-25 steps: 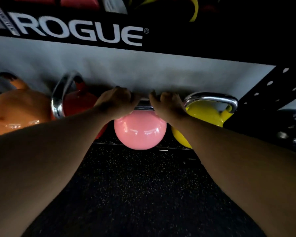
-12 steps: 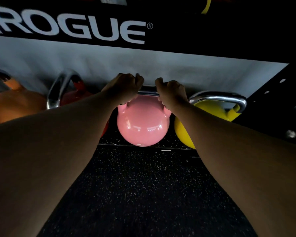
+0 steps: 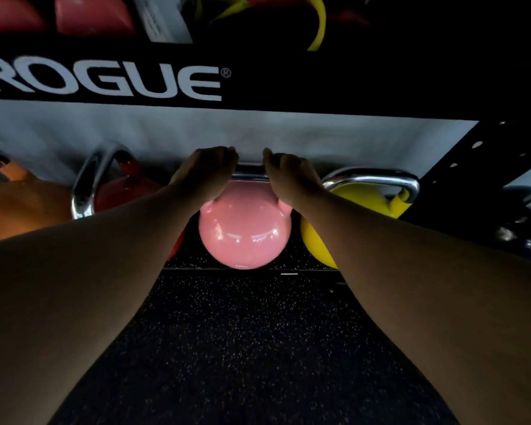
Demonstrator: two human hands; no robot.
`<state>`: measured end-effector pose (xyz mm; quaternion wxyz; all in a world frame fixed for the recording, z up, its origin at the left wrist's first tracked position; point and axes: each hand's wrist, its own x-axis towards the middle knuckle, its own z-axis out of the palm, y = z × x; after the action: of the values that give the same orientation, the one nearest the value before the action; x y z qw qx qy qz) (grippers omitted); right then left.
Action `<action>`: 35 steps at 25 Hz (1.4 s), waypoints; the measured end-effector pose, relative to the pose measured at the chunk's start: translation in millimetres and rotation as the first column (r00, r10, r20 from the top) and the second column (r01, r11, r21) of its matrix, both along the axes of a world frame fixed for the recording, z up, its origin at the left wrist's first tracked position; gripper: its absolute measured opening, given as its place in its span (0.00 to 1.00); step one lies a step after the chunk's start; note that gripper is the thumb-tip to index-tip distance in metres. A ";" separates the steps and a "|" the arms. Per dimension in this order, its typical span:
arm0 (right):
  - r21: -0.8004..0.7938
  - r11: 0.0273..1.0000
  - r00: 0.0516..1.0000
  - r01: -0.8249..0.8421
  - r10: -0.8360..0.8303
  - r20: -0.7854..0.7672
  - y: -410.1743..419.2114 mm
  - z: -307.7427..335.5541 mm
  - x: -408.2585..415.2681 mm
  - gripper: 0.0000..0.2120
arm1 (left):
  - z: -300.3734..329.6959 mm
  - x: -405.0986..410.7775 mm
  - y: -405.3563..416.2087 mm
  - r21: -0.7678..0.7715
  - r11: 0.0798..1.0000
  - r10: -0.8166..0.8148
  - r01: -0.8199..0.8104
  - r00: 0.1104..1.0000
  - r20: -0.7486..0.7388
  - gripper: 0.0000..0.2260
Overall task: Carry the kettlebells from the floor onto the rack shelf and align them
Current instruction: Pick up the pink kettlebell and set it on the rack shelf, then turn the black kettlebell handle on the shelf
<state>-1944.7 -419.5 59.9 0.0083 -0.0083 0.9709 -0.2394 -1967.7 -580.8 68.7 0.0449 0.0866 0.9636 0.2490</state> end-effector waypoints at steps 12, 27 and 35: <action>0.123 0.970 0.951 -0.209 0.231 -0.206 165.3 58.5 118.3 0.09 | 31.1 112.6 128.3 -0.333 0.888 -0.414 0.317 0.866 -0.281 0.16; 0.197 0.966 0.985 0.169 -0.160 -0.061 517.1 66.7 244.1 0.08 | 31.2 173.6 467.0 -0.115 0.887 -0.460 0.446 0.874 -0.158 0.13; 0.224 0.940 0.964 0.257 -0.235 -0.121 602.6 35.5 169.0 0.19 | 3.5 114.0 572.2 0.014 0.926 -0.373 0.378 0.919 -0.129 0.19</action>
<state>-1775.7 183.1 95.4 -0.0657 0.1033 0.9852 -0.1200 -1853.7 -8.6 72.3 0.0300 0.2859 0.9250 0.2483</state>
